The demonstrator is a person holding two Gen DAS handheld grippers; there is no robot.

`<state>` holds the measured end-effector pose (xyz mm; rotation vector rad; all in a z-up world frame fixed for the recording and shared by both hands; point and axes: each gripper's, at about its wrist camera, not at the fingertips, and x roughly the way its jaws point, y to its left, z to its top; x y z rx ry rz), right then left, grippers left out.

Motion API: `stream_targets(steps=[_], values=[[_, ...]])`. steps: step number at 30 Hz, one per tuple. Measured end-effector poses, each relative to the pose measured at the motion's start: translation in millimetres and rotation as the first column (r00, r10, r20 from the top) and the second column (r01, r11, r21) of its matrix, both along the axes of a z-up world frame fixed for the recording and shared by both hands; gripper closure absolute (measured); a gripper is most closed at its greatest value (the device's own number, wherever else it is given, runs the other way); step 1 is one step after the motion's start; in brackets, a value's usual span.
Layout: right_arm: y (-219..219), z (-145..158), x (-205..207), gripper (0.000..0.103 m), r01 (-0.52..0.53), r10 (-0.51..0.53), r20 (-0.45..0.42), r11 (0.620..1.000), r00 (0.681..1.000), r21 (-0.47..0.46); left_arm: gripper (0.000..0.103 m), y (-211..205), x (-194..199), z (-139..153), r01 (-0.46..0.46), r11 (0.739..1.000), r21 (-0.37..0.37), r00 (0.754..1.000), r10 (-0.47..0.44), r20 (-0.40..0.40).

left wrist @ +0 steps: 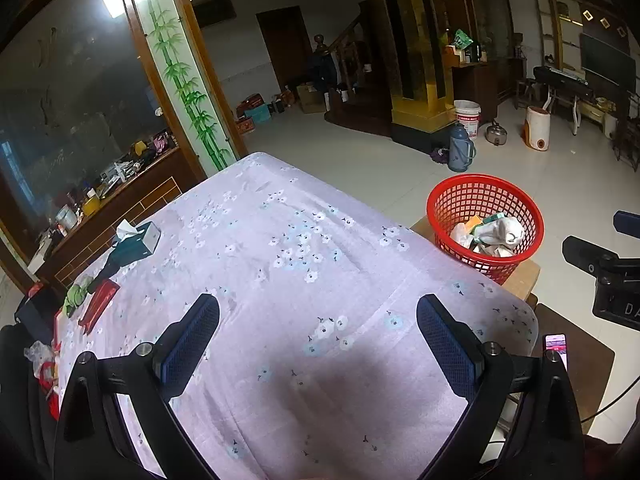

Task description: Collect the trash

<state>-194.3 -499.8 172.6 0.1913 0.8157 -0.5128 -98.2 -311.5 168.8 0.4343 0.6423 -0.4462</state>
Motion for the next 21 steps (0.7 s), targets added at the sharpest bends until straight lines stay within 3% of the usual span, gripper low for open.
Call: stream_targets(steps=[21], values=[[-0.1,-11.0,16.8,0.011,-0.016,0.016,-0.018,1.000,1.000,0.009,0.005,2.4,8.9,-5.9,-0.018,1.000,-0.001,1.000,0.018,-0.012]])
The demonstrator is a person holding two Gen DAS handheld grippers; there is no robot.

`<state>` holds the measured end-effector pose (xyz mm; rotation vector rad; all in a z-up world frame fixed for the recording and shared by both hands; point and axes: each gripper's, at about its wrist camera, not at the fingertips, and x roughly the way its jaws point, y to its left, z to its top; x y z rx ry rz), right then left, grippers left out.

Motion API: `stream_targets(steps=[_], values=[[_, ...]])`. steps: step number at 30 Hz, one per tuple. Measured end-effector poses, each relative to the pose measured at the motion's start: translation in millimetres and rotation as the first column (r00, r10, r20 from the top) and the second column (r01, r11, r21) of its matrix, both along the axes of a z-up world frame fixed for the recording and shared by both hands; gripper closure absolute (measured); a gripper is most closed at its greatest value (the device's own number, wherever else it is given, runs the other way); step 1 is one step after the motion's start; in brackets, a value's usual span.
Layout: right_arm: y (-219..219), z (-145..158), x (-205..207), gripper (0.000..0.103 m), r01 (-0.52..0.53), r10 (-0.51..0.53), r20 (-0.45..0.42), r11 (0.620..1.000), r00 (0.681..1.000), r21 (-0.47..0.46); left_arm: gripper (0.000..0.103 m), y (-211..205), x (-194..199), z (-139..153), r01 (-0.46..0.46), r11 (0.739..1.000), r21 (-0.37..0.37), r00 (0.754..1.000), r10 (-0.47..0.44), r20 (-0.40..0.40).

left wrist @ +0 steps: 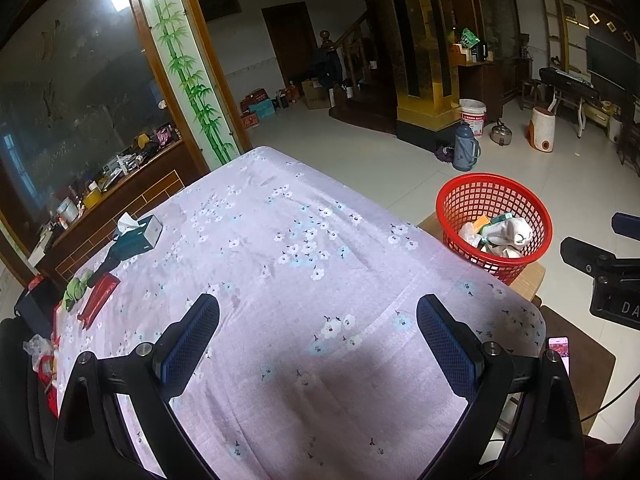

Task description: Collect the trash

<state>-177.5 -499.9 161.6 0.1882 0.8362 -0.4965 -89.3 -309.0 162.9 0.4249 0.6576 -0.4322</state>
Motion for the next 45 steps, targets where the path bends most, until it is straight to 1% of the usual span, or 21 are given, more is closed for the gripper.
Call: stream_targets(steps=[15,18,22,38,41,45], values=[[-0.2,-2.3,1.7,0.011,-0.001,0.001,-0.006,1.000,1.000,0.006,0.005,1.0,1.5,-0.9,-0.002,1.000,-0.002,1.000,0.002,-0.004],[-0.4,-4.0,2.3,0.011,-0.003,0.003,-0.008,1.000,1.000,0.008,0.005,0.7,1.6,-4.8,-0.004,1.000,-0.004,1.000,0.004,-0.011],[1.1,-7.6,4.4,0.011,-0.012,0.012,-0.013,1.000,1.000,0.008,0.005,0.8,-0.6,-8.5,-0.011,1.000,-0.004,1.000,0.011,-0.014],[3.4,-6.4,9.6,0.011,-0.043,0.043,-0.028,0.999,0.999,0.006,0.005,5.3,-1.6,-6.5,-0.028,0.999,-0.016,0.999,0.028,-0.027],[5.8,-8.6,12.9,0.011,-0.056,0.056,-0.038,0.998,0.998,0.010,0.005,10.0,-0.1,-8.2,-0.040,0.999,-0.016,0.999,0.039,-0.036],[14.7,-15.9,22.7,0.011,-0.089,0.090,-0.062,0.996,0.994,0.023,0.005,24.7,0.9,-15.0,-0.082,0.997,-0.011,0.995,0.081,-0.058]])
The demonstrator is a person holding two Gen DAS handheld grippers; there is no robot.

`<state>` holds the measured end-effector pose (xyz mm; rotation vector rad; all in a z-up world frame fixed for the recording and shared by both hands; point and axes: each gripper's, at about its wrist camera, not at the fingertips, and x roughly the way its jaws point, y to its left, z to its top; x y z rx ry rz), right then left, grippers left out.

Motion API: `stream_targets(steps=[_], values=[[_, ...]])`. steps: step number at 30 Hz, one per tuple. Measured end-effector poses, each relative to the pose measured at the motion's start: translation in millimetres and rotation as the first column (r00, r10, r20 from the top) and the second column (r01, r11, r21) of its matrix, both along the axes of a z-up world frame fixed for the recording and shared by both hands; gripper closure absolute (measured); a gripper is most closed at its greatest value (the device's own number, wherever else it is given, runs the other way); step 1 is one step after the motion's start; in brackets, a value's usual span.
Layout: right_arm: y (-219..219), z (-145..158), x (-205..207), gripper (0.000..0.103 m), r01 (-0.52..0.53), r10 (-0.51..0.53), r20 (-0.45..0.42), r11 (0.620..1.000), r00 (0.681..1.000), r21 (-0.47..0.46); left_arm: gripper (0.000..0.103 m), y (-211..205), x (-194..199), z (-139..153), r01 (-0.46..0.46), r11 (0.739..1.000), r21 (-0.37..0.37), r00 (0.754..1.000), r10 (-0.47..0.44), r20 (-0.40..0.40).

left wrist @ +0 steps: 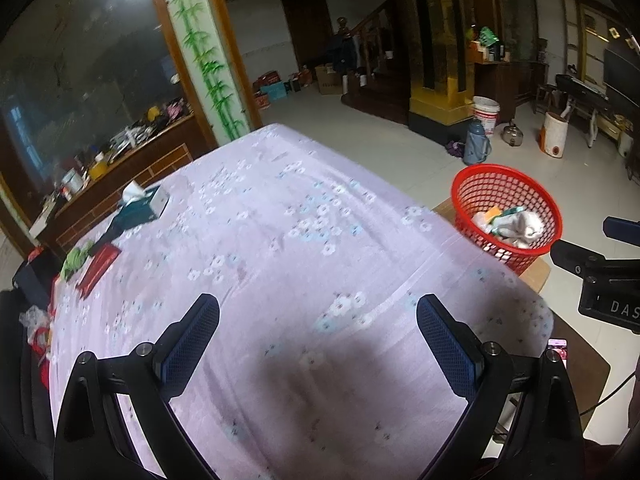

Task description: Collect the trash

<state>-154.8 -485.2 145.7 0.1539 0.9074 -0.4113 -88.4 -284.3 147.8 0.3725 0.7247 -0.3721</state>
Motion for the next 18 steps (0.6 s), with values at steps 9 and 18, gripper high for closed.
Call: stream_targets(steps=[9,18], values=[[76.6,-39.9,44.8,0.011,-0.209,0.213,-0.100,0.976,0.972,0.052,0.005,86.7,7.4,-33.0,-0.213,0.976,0.047,0.974,0.216,-0.070],[203.9,-94.3,101.2,0.011,-0.441,0.459,-0.159,0.887,0.874,0.141,0.005,221.5,9.5,-83.8,-0.460,0.871,0.174,0.868,0.482,-0.122]])
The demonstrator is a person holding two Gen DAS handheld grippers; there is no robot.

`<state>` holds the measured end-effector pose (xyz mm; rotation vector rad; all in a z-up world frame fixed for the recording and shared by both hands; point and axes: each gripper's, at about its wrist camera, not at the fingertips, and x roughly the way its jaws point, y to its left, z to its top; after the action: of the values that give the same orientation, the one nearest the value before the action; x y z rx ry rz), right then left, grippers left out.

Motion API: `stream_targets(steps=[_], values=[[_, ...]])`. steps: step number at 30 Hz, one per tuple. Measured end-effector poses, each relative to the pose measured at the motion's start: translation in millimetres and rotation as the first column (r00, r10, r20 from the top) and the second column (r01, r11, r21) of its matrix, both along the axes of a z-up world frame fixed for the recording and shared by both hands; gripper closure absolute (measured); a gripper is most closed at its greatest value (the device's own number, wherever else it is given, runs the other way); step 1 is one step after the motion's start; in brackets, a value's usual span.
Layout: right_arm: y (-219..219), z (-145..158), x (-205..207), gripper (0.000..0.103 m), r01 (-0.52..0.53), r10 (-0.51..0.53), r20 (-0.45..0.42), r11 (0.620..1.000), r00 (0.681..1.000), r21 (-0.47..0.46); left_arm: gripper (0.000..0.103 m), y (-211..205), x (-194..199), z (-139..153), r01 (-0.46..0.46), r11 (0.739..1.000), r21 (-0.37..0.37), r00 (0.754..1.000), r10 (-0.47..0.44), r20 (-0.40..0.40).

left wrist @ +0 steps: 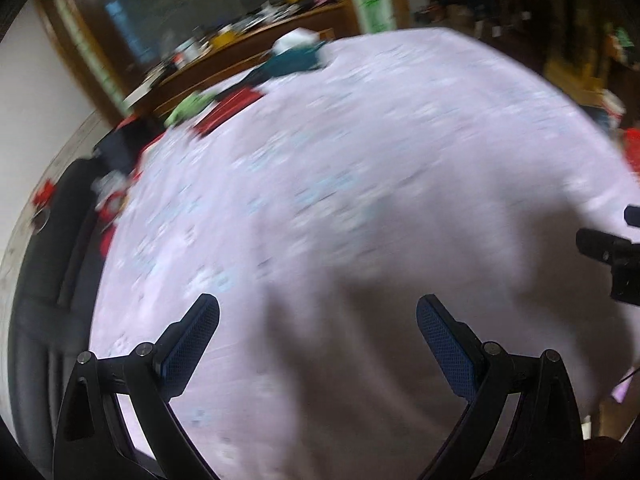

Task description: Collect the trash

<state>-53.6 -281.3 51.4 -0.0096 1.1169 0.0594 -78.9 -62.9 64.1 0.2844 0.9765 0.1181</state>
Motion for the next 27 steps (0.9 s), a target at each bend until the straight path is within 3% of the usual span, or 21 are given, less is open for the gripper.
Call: stream_targets(steps=[7,13,15,18,22,27], values=[[50.3,-32.9,37.6,0.011,0.025,-0.025,0.018,1.000,1.000,-0.004,0.005,55.9,21.9,-29.0,-0.050,0.998,-0.028,0.998,0.049,-0.039],[67.7,-42.4,52.9,0.007,0.064,-0.060,0.068,0.996,0.996,-0.054,0.005,57.4,46.4,-43.9,-0.021,0.992,-0.122,0.998,0.014,-0.058],[68.8,-42.9,55.8,0.000,0.087,-0.082,0.080,0.994,0.993,-0.063,0.005,57.9,52.4,-50.9,-0.016,0.988,-0.152,0.997,0.004,-0.079],[65.9,-44.9,61.3,0.000,0.109,-0.105,0.098,0.993,0.990,-0.035,0.005,62.4,58.7,-52.5,-0.014,0.980,-0.200,0.997,-0.002,-0.079],[67.0,-45.4,63.6,0.000,0.118,-0.114,0.096,0.992,0.989,-0.035,0.003,73.9,69.7,-57.1,-0.038,0.953,-0.301,0.995,0.009,-0.098],[66.9,-45.7,62.9,0.000,0.118,-0.115,0.096,0.992,0.989,-0.034,0.000,72.4,74.4,-58.9,-0.030,0.955,-0.297,0.997,0.007,-0.077]])
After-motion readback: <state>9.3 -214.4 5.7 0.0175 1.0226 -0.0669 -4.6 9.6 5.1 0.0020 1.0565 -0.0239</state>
